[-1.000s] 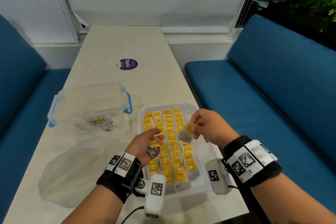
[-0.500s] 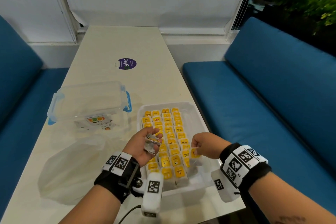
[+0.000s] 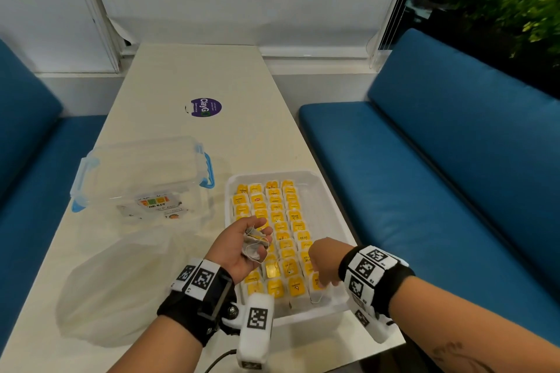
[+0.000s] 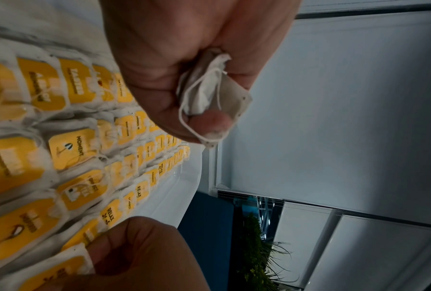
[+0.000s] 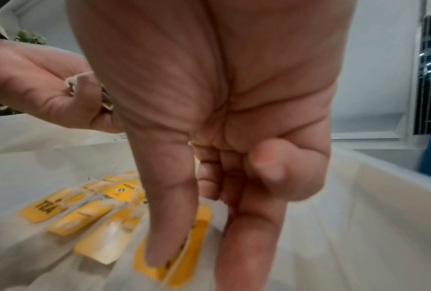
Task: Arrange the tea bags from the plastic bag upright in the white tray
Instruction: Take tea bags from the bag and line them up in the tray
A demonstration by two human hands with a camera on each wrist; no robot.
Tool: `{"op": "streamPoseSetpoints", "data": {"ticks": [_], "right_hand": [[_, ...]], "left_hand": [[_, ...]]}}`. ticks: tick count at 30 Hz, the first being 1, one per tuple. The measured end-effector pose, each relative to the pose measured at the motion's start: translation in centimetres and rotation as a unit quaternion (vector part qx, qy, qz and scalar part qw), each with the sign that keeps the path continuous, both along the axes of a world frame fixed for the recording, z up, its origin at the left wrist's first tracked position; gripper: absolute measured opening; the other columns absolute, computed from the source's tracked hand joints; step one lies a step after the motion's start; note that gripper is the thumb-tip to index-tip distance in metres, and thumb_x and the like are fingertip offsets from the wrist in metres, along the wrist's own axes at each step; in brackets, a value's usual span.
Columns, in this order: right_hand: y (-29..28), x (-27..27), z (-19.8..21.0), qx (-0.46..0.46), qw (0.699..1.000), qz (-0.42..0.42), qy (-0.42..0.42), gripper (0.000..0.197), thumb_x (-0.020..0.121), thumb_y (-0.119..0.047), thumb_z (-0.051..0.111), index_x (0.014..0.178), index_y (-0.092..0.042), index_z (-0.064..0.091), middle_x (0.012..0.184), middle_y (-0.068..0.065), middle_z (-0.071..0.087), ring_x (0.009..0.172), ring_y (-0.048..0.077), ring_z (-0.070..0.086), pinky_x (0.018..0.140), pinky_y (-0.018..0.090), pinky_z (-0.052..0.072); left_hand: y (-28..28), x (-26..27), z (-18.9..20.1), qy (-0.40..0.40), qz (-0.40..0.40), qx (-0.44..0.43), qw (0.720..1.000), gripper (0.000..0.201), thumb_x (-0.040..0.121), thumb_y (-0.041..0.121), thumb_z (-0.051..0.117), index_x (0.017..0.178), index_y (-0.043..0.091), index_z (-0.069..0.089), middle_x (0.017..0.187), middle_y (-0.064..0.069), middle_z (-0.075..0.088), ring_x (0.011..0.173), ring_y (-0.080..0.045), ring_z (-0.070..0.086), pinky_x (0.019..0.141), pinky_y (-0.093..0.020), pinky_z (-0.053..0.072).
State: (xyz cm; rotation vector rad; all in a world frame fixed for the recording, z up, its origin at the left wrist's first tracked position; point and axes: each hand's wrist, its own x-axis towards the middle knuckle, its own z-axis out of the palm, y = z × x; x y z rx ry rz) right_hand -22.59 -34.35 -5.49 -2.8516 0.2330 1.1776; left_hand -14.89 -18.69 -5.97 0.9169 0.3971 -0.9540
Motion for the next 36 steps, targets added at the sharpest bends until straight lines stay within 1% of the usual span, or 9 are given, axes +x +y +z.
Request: {"op": "streamPoseSetpoints", "data": {"ticks": [5,9,16,20,22,26,29,33,36], "right_hand": [[0.3,1.0,0.1,-0.028,0.999,0.014,-0.003,0.026,0.088,-0.01,0.06,0.109,0.004,0.063,0.103,0.015,0.067,0.082,0.02,0.056,0.063,0.025,0.046],[0.2,1.9,0.3,-0.036,0.999,0.013,-0.018,0.024,0.089,-0.006,0.057,0.11,0.005,0.063,0.115,0.016,0.066,0.106,0.027,0.063,0.086,0.03,0.049],[0.3,2.3,0.2,-0.037,0.999,-0.001,0.012,0.028,0.089,-0.012,0.061,0.112,0.003,0.063,0.117,0.013,0.066,0.109,0.024,0.063,0.092,0.031,0.048],[0.1,2.4,0.8,-0.017,0.999,-0.033,-0.027,0.031,0.086,-0.012,0.064,0.114,0.002,0.061,0.115,0.013,0.065,0.092,0.022,0.06,0.072,0.026,0.048],[-0.3,2.4,1.4,0.023,0.994,-0.083,-0.061,0.03,0.086,-0.013,0.065,0.113,-0.001,0.06,0.105,0.009,0.066,0.085,0.02,0.06,0.067,0.023,0.048],[-1.3,2.4,3.4,0.143,0.946,-0.211,-0.202,0.011,0.085,-0.013,0.066,0.09,-0.013,0.057,0.084,-0.002,0.058,0.068,0.013,0.059,0.053,0.017,0.043],[-0.9,2.3,5.0,0.235,0.89,-0.23,-0.316,0.017,0.082,-0.013,0.068,0.077,-0.021,0.054,0.071,-0.006,0.051,0.064,0.014,0.056,0.055,0.02,0.045],[1.1,2.1,5.9,0.308,0.871,-0.202,-0.324,0.018,0.083,-0.023,0.068,0.072,-0.025,0.053,0.068,-0.002,0.057,0.052,0.005,0.053,0.053,0.017,0.044],[1.8,1.9,5.6,0.336,0.857,-0.239,-0.308,0.012,0.085,-0.024,0.067,0.082,-0.02,0.056,0.063,-0.007,0.056,0.057,0.005,0.06,0.058,0.019,0.048]], "left_hand": [[0.2,-0.1,0.0,-0.001,0.0,0.005,1.0,0.015,0.09,0.018,0.051,0.088,0.006,0.059,0.084,-0.012,0.057,0.044,-0.016,0.058,0.035,-0.014,0.041],[0.4,-0.1,0.2,-0.003,-0.001,0.004,1.0,0.014,0.09,0.018,0.051,0.087,0.006,0.059,0.083,-0.012,0.057,0.044,-0.016,0.058,0.034,-0.015,0.041],[0.9,0.0,0.3,0.0,0.004,-0.001,1.0,0.015,0.09,0.018,0.051,0.087,0.006,0.059,0.085,-0.012,0.057,0.041,-0.015,0.057,0.035,-0.015,0.042],[1.1,0.1,0.4,-0.007,0.003,0.0,1.0,0.012,0.089,0.015,0.051,0.088,0.005,0.06,0.085,-0.012,0.058,0.044,-0.016,0.059,0.036,-0.016,0.043],[1.1,0.1,0.5,-0.014,-0.001,-0.003,1.0,0.014,0.091,0.009,0.047,0.094,0.004,0.059,0.086,-0.013,0.06,0.049,-0.019,0.063,0.037,-0.017,0.045],[0.6,-0.2,0.8,-0.029,-0.017,-0.01,0.999,0.021,0.094,0.002,0.037,0.099,0.003,0.057,0.096,-0.017,0.062,0.073,-0.027,0.065,0.039,-0.019,0.048],[-0.1,-0.5,1.1,-0.031,-0.024,-0.031,0.999,0.019,0.096,0.006,0.038,0.102,0.005,0.056,0.093,-0.017,0.065,0.061,-0.025,0.069,0.039,-0.019,0.048],[-1.1,-0.8,1.2,-0.072,-0.044,-0.019,0.996,0.023,0.098,0.012,0.04,0.109,0.007,0.06,0.089,-0.013,0.068,0.065,-0.023,0.071,0.039,-0.019,0.046],[-1.5,-0.8,1.0,-0.104,-0.063,-0.006,0.993,0.028,0.099,0.022,0.04,0.108,0.009,0.064,0.091,-0.011,0.064,0.066,-0.024,0.068,0.04,-0.021,0.045]]}}
